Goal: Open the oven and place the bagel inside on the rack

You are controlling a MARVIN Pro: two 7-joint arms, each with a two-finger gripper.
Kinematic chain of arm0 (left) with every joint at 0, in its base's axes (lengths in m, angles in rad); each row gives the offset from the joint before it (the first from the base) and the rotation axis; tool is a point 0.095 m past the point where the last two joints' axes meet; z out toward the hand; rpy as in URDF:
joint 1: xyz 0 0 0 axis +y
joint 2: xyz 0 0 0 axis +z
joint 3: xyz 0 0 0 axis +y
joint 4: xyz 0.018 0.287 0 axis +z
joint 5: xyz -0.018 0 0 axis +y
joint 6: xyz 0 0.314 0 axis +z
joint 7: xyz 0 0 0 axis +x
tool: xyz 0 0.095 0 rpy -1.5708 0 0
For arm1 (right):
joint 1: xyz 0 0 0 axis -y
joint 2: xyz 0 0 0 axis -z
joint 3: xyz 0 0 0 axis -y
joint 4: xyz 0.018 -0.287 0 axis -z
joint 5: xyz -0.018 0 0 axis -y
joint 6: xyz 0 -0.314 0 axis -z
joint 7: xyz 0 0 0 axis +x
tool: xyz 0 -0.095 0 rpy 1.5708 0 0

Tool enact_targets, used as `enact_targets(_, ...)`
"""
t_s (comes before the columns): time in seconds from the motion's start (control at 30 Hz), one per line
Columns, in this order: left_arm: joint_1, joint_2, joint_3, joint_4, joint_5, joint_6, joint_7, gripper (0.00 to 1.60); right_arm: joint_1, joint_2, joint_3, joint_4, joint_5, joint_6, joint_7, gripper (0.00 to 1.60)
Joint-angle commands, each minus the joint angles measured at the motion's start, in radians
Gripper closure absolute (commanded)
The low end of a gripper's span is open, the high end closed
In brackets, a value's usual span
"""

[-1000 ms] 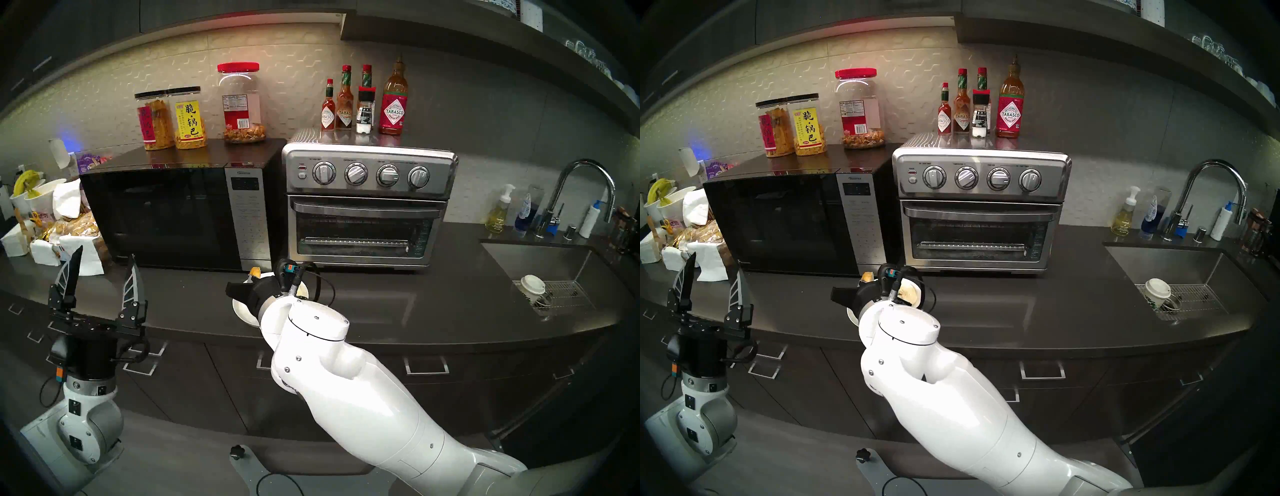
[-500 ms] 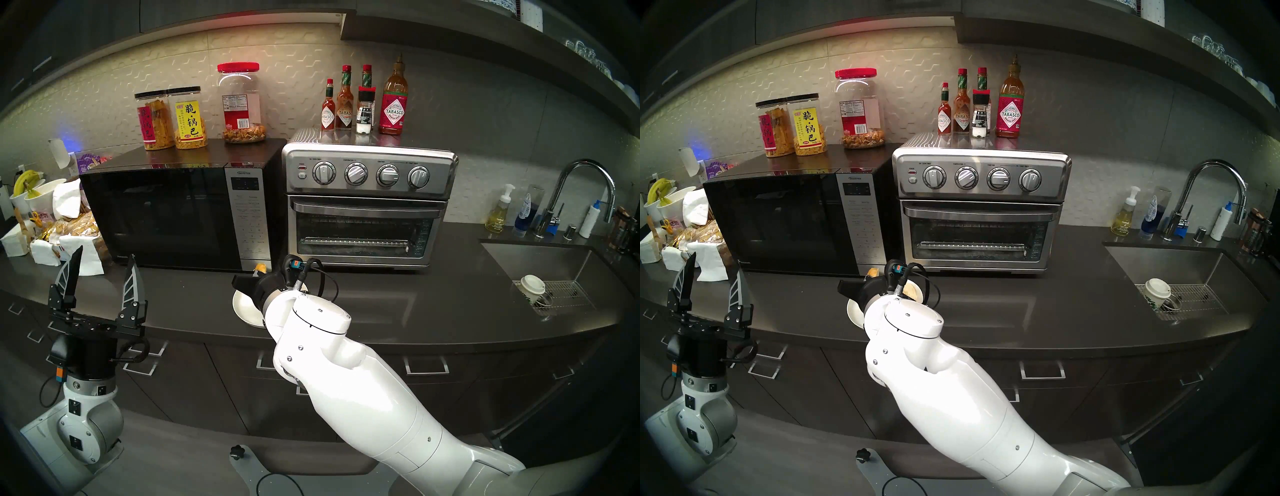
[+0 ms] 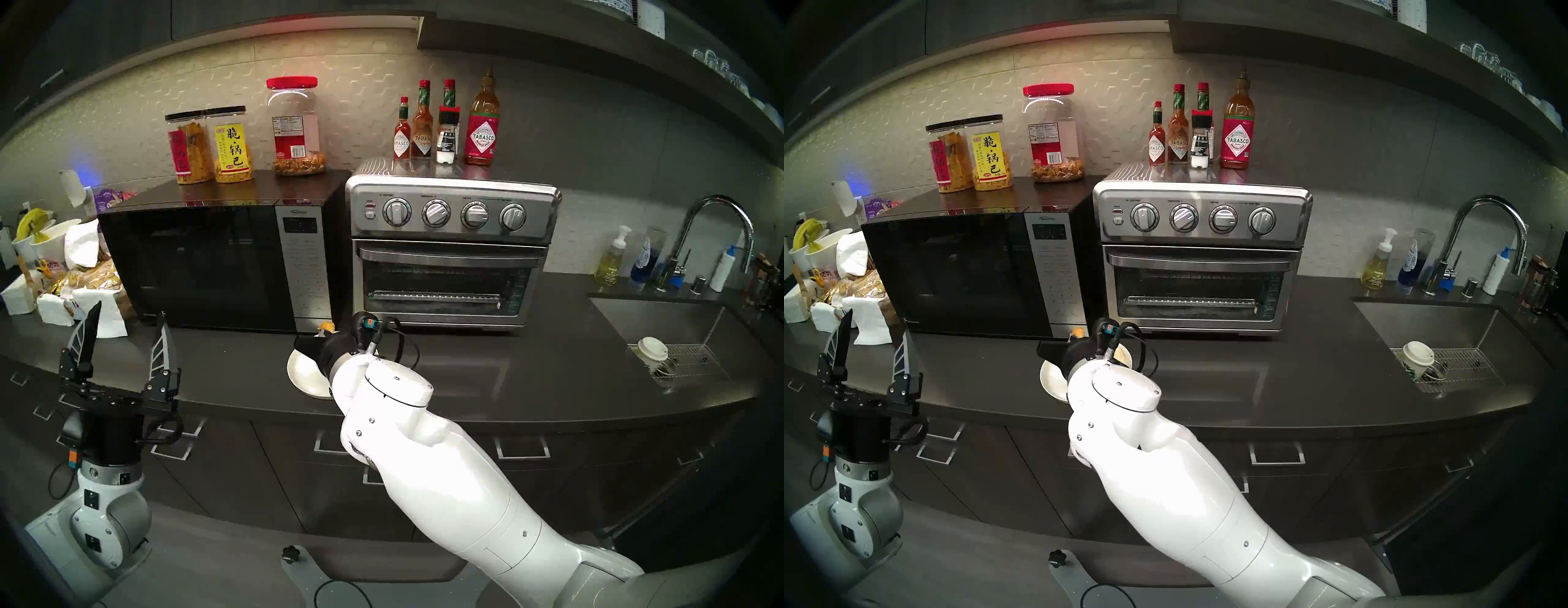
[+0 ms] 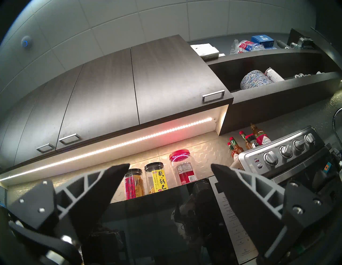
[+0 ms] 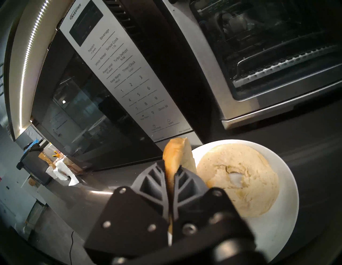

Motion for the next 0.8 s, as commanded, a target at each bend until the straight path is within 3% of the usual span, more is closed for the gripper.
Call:
enact_targets(0.0, -0.001, 0.000, -0.006, -0.009, 0.000, 0.000, 0.001, 0.00, 0.015, -0.010, 0.007, -0.012, -0.002, -0.005, 0.003, 1.54)
enact_targets(0.77, 0.000, 0.000, -0.007, -0.009, 0.000, 0.000, 0.001, 0.00, -0.007, -0.011, 0.048, -0.005, 0.000, -0.007, -0.024, 1.54)
